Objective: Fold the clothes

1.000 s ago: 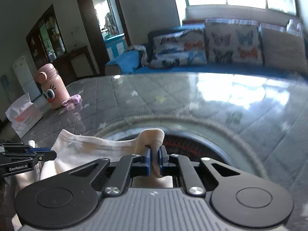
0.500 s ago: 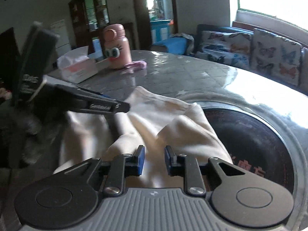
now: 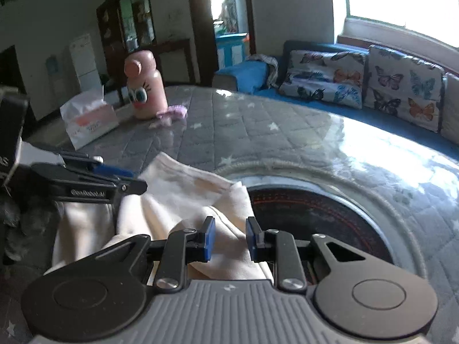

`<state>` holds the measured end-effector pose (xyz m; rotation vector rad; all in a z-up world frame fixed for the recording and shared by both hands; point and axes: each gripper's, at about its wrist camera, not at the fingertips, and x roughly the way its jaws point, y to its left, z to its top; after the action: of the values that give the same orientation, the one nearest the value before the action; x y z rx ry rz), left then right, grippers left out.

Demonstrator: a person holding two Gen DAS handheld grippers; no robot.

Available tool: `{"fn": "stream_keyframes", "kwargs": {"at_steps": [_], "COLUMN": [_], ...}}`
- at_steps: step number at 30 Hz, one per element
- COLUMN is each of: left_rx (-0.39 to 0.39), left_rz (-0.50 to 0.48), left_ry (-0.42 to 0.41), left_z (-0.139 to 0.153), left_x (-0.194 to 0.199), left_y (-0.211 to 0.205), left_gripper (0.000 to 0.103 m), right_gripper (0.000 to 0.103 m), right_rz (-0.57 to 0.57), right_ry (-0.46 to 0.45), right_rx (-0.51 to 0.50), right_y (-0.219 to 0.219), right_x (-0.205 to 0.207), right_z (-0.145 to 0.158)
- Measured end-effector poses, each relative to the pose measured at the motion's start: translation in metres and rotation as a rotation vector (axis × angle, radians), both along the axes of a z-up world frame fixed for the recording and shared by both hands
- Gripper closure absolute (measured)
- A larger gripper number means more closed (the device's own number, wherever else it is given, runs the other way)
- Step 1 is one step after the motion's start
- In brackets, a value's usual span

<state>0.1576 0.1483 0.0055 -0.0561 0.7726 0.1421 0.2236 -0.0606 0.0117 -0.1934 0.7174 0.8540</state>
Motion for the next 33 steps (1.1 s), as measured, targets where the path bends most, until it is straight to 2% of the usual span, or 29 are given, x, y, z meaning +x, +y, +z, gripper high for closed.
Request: {"fn": "stream_keyframes", "kwargs": {"at_steps": [7,8,10,13,15,16,17,19,22,26,33], "left_rx": [0.013,0.013,0.012,0.014,0.013,0.013,0.013,0.016,0.026,0.045,0.088], "left_rz": [-0.032,-0.033,-0.036,-0.038,-0.039,-0.039,-0.04,-0.043,-0.049,-0.061,-0.086], "left_ry": [0.005,0.005,0.006,0.015,0.016,0.015,0.014,0.012,0.002,-0.024,-0.101], "left_z": [0.002,0.003,0.003,0.001,0.001,0.001,0.001,0.002,0.006,0.015,0.034], "left_x": [0.013,0.015,0.019,0.024,0.026,0.026,0.027,0.028,0.03,0.036,0.065], "left_y": [-0.007,-0.008,-0.009,-0.009,-0.008,-0.008,-0.008,-0.008,-0.009,-0.011,-0.021], "left_gripper": [0.06,0.061,0.062,0.063,0.068,0.075,0.078,0.092,0.093,0.097,0.097], "right_gripper": [0.08,0.079,0.07,0.071,0.077,0.082,0.083,0.095,0.098,0.099,0.099], "right_rz": [0.037,0.034,0.025,0.021,0.025,0.028,0.027,0.022,0.011,-0.09,-0.321], "right_ry": [0.026,0.03,0.028,0.026,0.013,-0.001,-0.007,-0.02,-0.036,-0.083,-0.142], "right_rx": [-0.018,-0.018,-0.02,-0.019,-0.026,-0.03,-0.033,-0.046,-0.049,-0.025,0.021], "right_y": [0.003,0.003,0.002,0.002,0.002,0.002,0.001,-0.001,-0.007,-0.023,-0.075], "right_x": [0.003,0.004,0.005,0.006,0.003,0.001,-0.001,-0.003,-0.005,-0.001,0.022], "right_z": [-0.012,-0.013,-0.016,-0.018,-0.017,-0.015,-0.014,-0.01,-0.005,0.008,0.028]}}
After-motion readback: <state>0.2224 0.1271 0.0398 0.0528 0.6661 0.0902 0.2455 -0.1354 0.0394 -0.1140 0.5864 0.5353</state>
